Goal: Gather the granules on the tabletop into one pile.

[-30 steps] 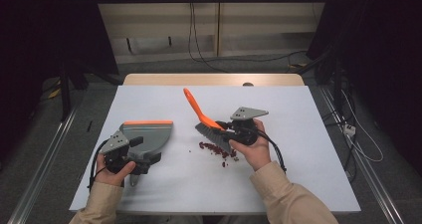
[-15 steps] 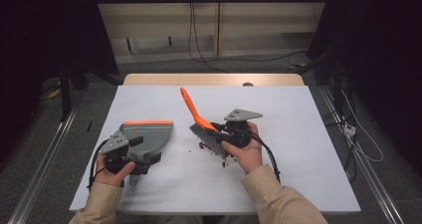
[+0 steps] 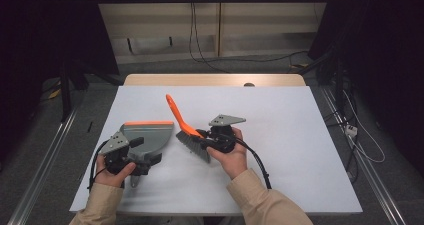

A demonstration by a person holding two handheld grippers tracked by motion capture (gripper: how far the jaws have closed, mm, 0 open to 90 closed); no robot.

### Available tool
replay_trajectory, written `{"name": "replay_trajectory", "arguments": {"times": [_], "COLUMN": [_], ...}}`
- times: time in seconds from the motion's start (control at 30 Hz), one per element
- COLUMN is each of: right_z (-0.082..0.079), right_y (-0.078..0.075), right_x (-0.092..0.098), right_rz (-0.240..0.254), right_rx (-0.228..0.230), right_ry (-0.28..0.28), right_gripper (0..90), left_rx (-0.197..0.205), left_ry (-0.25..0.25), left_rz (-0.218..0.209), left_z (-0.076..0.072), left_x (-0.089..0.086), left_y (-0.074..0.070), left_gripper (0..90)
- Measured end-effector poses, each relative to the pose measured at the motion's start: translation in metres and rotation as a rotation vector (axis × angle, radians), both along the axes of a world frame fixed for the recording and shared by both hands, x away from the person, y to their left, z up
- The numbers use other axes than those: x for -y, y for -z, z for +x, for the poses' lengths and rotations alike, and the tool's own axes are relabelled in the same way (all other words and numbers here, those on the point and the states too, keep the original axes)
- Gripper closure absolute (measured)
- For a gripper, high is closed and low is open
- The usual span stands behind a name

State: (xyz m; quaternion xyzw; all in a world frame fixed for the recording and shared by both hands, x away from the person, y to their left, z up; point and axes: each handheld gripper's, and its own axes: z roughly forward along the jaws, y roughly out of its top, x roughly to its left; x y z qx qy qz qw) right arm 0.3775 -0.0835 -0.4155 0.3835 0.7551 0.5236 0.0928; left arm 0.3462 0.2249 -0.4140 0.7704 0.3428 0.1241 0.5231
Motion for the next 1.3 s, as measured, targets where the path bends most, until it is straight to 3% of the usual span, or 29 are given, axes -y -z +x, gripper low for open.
{"name": "replay_trajectory", "arguments": {"times": [0.2, 0.3, 0.43, 0.67, 0.97, 1.13, 1.3], "right_z": [-0.001, 0.002, 0.005, 0.005, 0.001, 0.000, -0.001], "right_y": [0.007, 0.012, 0.014, 0.015, 0.013, 0.012, 0.007], "right_x": [-0.013, -0.013, -0.004, 0.018, 0.038, 0.045, 0.049], "right_rz": [0.018, 0.027, 0.015, 0.020, -0.005, -0.014, -0.060], "right_rx": [-0.048, -0.087, -0.133, -0.164, -0.156, -0.151, -0.127], "right_ry": [-0.018, 0.006, 0.052, 0.102, 0.136, 0.130, 0.137], "right_gripper": [71.7, 71.7, 71.8, 71.7, 71.7, 71.8, 71.8], "left_rx": [0.005, 0.004, 0.004, 0.005, 0.007, 0.007, 0.009], "left_ry": [-0.001, 0.001, 0.003, 0.003, 0.006, 0.004, 0.004], "left_rz": [-0.002, 0.000, 0.012, 0.009, 0.012, 0.010, 0.007], "left_z": [0.000, 0.000, 0.000, 0.000, 0.001, 0.001, 0.001], "left_x": [-0.001, -0.001, 0.000, 0.001, 0.002, 0.002, 0.002], "left_y": [-0.001, -0.001, -0.001, -0.001, 0.000, -0.001, -0.001], "left_gripper": [5.4, 5.4, 5.4, 5.4, 5.4, 5.4, 5.4]}}
